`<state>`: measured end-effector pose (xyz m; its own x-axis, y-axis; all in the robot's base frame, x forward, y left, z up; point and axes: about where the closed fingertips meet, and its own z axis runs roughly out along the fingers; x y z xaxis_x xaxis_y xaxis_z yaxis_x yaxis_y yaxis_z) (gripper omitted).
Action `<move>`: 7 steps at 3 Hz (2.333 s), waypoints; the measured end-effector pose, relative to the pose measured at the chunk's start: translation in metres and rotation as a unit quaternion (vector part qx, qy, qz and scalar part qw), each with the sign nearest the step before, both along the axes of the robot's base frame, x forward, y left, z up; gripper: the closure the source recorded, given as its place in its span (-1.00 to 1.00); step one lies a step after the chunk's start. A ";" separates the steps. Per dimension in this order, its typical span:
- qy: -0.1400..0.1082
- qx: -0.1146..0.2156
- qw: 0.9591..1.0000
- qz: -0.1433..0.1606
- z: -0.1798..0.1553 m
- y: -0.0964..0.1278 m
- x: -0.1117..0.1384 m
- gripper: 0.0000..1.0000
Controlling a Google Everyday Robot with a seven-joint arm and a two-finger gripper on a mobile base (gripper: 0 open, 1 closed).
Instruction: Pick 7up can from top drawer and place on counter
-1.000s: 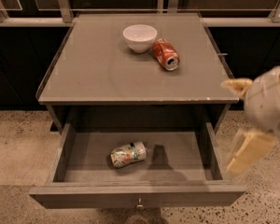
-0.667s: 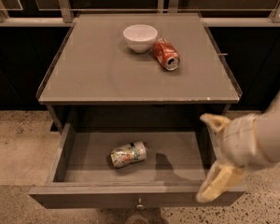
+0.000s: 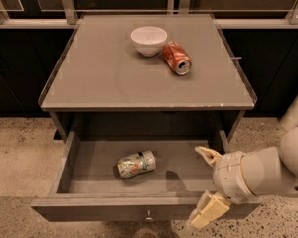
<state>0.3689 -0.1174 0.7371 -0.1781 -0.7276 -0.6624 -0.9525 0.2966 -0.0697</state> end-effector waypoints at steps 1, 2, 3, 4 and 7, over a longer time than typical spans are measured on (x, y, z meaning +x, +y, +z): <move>-0.016 -0.006 1.000 0.004 0.009 -0.011 0.014 -1.00; -0.032 0.003 0.999 0.031 0.007 -0.010 0.045 -1.00; -0.042 0.040 0.996 0.063 -0.005 0.007 0.083 -1.00; -0.033 0.069 0.994 0.072 -0.029 0.026 0.104 -1.00; -0.022 0.096 0.994 0.049 -0.073 0.060 0.141 -1.00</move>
Offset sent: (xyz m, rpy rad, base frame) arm 0.1008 -0.0056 0.0040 0.0467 -0.1214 0.1544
